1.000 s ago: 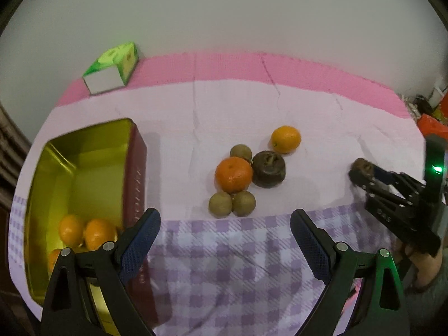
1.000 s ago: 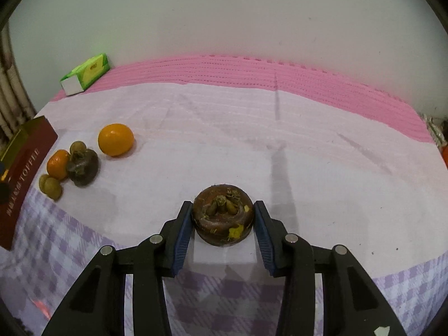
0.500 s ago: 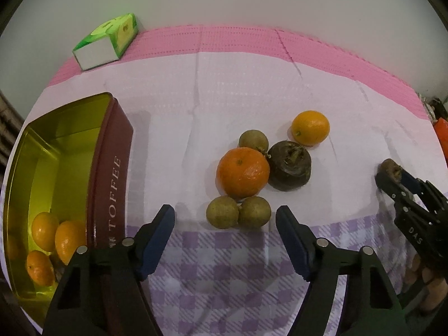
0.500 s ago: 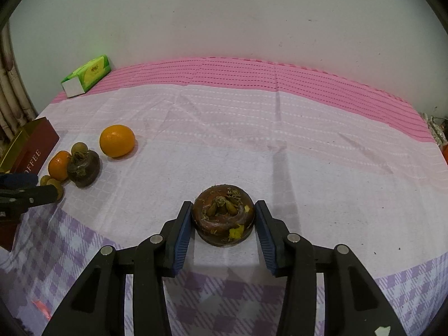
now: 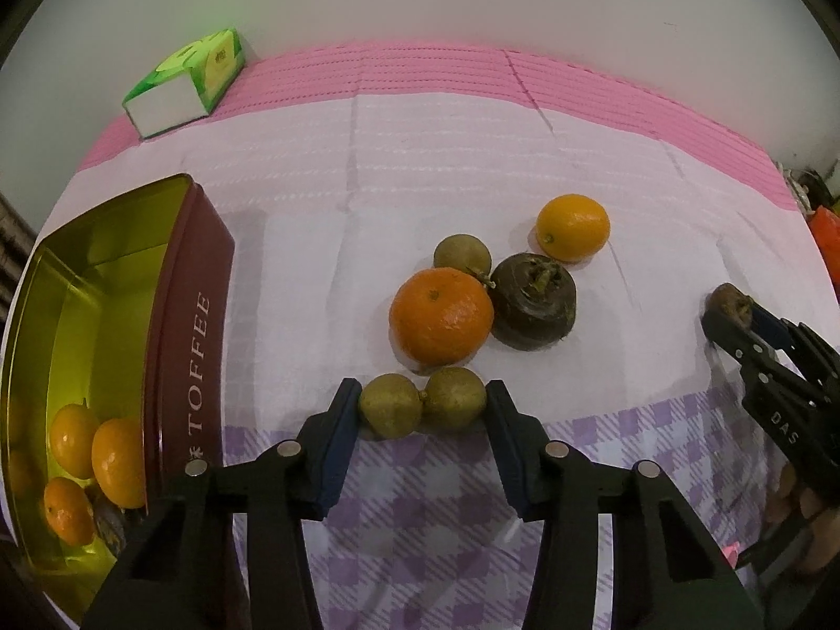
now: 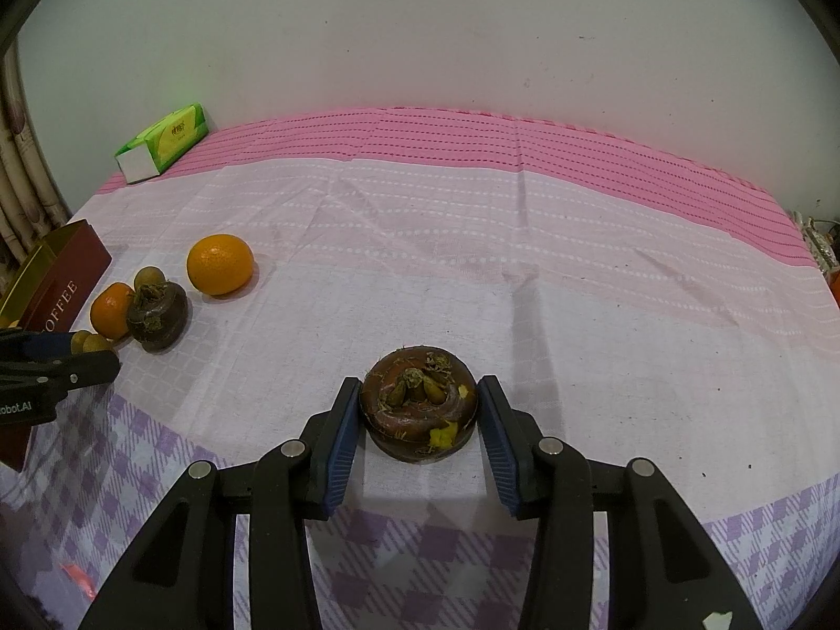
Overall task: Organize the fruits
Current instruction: 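Grasp two small green fruits with the left gripper while the right holds the dark fruit, then lower the two green fruits into the tin and open the left gripper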
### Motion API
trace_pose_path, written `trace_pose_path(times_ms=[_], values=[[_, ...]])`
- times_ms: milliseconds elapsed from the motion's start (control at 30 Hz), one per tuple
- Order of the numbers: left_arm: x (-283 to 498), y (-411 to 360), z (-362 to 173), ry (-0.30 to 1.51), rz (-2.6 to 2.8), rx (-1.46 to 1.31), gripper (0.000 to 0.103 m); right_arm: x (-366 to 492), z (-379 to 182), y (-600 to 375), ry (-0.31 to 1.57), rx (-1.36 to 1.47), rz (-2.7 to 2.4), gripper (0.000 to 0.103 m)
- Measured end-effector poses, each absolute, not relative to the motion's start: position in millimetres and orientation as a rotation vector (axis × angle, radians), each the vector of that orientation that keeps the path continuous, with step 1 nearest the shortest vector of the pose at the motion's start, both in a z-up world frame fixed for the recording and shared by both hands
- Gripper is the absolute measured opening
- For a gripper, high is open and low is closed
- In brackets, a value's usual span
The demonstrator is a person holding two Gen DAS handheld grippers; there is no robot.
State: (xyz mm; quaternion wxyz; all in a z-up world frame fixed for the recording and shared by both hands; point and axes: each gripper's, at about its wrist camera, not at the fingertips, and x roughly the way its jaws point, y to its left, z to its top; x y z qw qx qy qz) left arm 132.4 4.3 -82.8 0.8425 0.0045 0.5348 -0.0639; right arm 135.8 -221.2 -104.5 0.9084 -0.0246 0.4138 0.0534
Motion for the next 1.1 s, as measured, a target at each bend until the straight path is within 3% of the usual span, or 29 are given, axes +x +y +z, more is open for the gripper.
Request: trace_pose_path(times_ms=[733,1100], values=[[79,58,-5,1.010,-0.033,-0.016,0.049,134,-106,-221,0.854,-0.056,0.106,0.043],[49,132,-25,1.104,0.136,-0.065,0.048,134,-107,-220,0.854,-0.059,0.103,0.042]])
